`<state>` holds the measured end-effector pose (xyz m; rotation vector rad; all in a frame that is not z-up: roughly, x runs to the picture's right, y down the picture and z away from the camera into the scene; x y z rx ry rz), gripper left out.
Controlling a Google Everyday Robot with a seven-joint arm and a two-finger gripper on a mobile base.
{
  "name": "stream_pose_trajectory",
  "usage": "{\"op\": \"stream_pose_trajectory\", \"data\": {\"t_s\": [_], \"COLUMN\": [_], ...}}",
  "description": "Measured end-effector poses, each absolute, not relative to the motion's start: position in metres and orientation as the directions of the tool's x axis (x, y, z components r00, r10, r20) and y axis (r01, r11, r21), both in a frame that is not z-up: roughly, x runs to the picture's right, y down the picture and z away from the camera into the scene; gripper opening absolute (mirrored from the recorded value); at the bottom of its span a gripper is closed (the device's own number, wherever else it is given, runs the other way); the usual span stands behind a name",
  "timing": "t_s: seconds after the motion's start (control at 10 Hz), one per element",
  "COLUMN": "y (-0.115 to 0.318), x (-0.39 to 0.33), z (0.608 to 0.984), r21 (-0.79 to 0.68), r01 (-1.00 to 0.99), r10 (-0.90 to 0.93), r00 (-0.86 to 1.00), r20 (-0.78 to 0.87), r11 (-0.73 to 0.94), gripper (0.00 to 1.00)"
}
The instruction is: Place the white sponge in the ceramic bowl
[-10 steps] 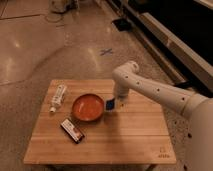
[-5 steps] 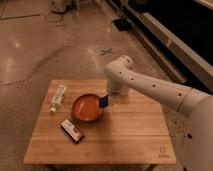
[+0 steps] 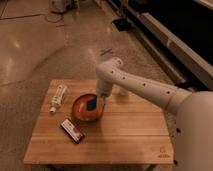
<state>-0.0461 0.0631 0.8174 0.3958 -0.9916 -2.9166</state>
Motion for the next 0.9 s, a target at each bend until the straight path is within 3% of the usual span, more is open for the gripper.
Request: {"op": "stream_pose_trajectory", "data": {"t_s": [0.2, 0.3, 0.9], "y": [0.0600, 0.0600, 0.0602], "x": [-0.0589, -0.0587, -0.0565], "z": [0.8252, 0.8256, 0.8258], "r21": [0.599, 0.599, 0.600], "r01": [-0.077, -0.078, -0.074], "r10": [-0.102, -0.102, -0.104], "r00": [-0.960, -0.960, -0.961], "r20": [-0.260, -0.260, -0.258], "r11": [-0.797, -0.797, -0.797], "gripper": [0.62, 0.66, 0.66]}}
